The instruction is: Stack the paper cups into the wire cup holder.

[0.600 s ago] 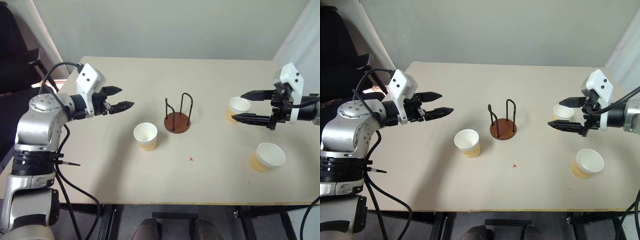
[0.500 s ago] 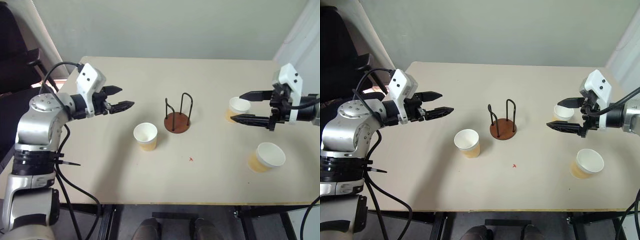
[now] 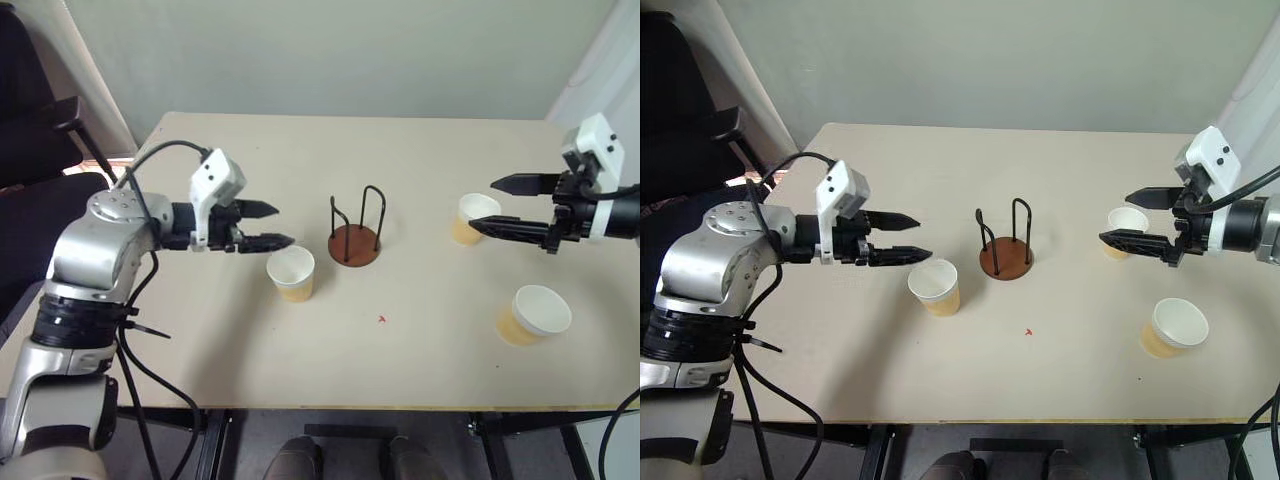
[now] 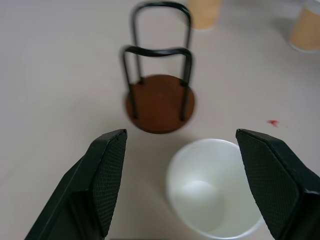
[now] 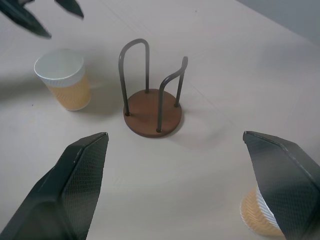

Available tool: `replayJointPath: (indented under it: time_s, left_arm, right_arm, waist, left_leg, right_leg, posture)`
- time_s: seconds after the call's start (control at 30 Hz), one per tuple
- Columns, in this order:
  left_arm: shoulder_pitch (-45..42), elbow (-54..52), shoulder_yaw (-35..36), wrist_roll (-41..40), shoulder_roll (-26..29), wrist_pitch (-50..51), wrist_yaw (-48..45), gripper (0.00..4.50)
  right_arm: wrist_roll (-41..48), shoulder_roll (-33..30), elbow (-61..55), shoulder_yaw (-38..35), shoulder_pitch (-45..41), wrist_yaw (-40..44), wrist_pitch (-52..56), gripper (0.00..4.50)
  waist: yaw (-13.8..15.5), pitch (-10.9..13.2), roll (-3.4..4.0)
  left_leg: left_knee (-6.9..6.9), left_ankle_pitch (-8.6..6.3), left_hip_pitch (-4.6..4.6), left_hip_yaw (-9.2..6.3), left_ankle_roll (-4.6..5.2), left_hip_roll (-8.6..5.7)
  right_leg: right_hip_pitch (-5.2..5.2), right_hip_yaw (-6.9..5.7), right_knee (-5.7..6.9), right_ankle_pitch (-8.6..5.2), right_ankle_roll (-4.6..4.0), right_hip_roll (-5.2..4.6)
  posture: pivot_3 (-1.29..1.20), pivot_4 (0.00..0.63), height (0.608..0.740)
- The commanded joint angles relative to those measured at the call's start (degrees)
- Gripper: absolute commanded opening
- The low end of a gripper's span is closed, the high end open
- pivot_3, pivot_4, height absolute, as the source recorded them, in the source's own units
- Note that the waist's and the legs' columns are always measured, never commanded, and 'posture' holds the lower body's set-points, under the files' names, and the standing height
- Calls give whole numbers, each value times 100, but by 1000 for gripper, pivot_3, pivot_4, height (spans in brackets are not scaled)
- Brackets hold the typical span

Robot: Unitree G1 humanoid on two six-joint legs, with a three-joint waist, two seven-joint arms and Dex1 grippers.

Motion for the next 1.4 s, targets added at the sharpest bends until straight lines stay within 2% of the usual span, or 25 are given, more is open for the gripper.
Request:
replayJointPath:
  time_s: [0.03, 0.2, 0.33, 0.53, 0.8, 1.4]
  left_arm:
    - [-303, 82, -33, 94, -267, -25, 245, 3747]
    - [-498, 421, -135, 327, -826, -115, 700, 3747]
    - [-464, 371, -243, 304, -1170, 18, 822, 3747]
    - [-435, 442, -419, 369, -1325, 54, 765, 3747]
    - [-697, 848, -539, 613, -1718, -141, 941, 3747]
    - [-943, 1734, -758, 1296, -2461, -1043, 1340, 3747]
  right_arm:
    - [233, -128, -382, -486, 47, -178, 221, 4481]
    - [353, -236, -557, -633, 208, -217, 354, 4481]
    - [784, -327, -787, -777, 204, -71, 622, 4481]
    - [1344, -315, -1078, -823, 116, -205, 904, 4481]
    - [1638, -312, -1182, -873, 164, -449, 969, 4481]
    - [1665, -291, -1267, -825, 385, -667, 710, 4481]
  waist:
    - [9, 0, 0]
    - [2, 0, 0]
    - [1, 0, 0]
    - [2, 1, -1]
    - [23, 1, -2]
    - [36, 1, -3]
  left_leg:
    - [1, 1, 0, 2, 0, 0]
    - [2, 5, 2, 6, 3, -1]
    - [-2, 5, 2, 8, 2, -1]
    - [-7, 7, 2, 9, -1, -1]
    - [3, 12, 3, 10, 5, -4]
    - [6, 14, 4, 12, 8, -6]
  right_leg:
    - [1, 0, 1, 0, 0, -2]
    - [2, 0, 4, 2, 3, -6]
    - [1, 0, 3, 2, 5, -5]
    - [1, 0, 1, -1, 10, -2]
    - [5, 1, 2, 2, 16, -4]
    - [8, 3, 3, 6, 26, -5]
  posture:
    - [0, 150, 740]
    - [0, 150, 740]
    - [0, 150, 740]
    - [0, 150, 740]
    - [0, 150, 740]
    - [0, 150, 740]
